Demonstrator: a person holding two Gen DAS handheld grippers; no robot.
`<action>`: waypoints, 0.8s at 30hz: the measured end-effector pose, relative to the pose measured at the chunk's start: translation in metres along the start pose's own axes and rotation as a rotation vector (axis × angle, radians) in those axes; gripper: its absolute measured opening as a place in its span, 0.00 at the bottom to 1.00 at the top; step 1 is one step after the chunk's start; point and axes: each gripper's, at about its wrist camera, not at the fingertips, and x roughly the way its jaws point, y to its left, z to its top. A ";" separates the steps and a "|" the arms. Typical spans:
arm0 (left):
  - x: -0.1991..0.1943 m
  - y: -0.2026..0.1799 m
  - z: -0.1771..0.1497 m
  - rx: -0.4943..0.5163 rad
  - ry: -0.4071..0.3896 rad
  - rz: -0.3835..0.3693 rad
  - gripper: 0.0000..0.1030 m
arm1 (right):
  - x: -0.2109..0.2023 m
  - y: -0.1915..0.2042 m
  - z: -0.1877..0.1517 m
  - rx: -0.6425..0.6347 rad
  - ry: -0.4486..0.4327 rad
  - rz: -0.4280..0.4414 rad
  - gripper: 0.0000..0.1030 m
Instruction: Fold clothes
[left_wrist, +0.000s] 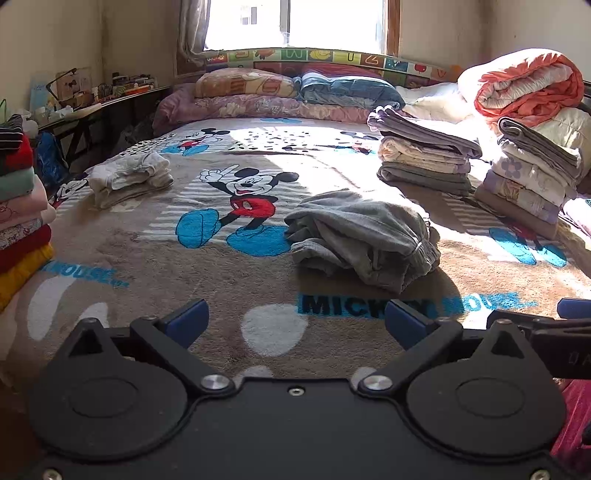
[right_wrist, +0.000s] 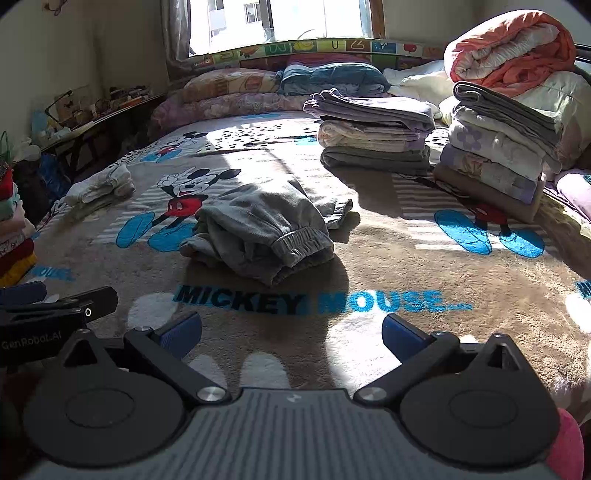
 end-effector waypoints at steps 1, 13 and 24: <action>0.000 0.001 0.000 0.000 0.003 0.001 1.00 | 0.000 0.000 0.000 0.001 -0.001 0.002 1.00; 0.003 -0.006 -0.004 0.043 0.001 0.026 1.00 | -0.001 -0.003 0.000 -0.002 -0.005 0.000 1.00; 0.008 -0.006 -0.005 0.044 0.008 0.026 1.00 | 0.002 -0.004 0.001 0.007 0.003 -0.002 1.00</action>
